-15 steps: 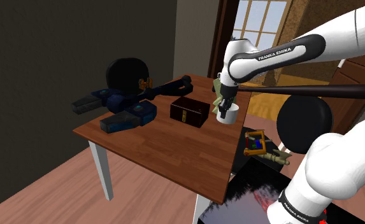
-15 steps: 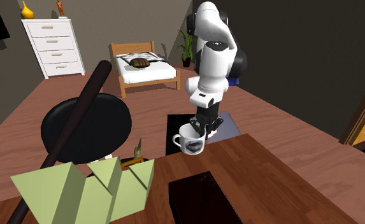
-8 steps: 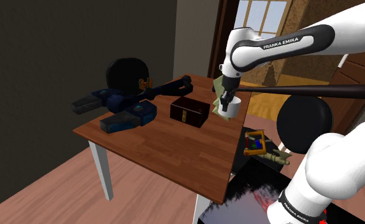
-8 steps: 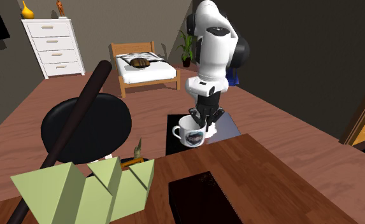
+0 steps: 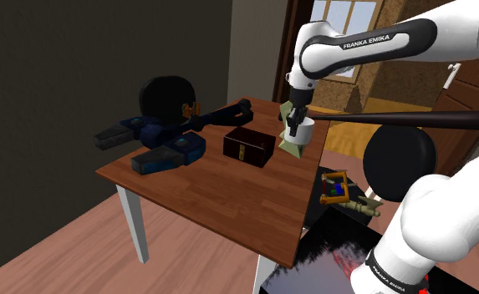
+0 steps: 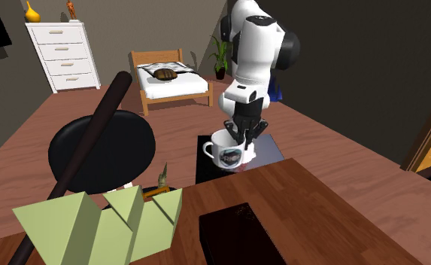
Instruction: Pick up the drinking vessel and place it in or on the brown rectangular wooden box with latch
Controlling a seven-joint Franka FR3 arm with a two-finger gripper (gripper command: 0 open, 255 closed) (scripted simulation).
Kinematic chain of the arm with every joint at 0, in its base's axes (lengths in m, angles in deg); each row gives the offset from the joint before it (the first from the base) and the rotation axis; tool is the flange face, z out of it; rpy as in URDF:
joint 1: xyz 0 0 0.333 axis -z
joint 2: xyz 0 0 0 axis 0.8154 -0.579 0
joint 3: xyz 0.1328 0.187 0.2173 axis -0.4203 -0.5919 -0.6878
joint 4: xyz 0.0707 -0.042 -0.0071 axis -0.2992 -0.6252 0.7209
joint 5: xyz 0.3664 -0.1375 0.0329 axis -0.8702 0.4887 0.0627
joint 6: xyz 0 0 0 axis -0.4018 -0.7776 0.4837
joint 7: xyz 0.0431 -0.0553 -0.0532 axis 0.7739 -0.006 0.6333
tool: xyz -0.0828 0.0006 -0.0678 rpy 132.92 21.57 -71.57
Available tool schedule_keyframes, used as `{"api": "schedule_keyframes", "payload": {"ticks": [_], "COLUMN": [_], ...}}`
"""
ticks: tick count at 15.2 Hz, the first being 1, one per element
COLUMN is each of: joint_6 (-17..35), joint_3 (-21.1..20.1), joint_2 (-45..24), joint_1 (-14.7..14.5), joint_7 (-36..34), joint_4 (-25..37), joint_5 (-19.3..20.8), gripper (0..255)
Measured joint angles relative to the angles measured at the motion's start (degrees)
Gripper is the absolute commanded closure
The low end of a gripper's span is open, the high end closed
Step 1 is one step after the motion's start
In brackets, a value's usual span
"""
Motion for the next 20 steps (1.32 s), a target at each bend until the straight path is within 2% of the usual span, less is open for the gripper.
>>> {"api": "schedule_keyframes", "payload": {"ticks": [8,13,17,20], "joint_6": [-0.6,-3.2,-7.5,-6.7], "joint_3": [0.5,0.4,0.2,0.3], "joint_2": [-17.8,-29.4,-39.4,-41.3], "joint_1": [-1.1,-1.3,-0.9,-0.5], "joint_7": [0.9,1.3,1.7,2.1], "joint_4": [18.2,32.3,46.6,47.6], "joint_5": [-2.7,-4.7,-6.3,-6.6], "gripper": [255,255,255,255]}}
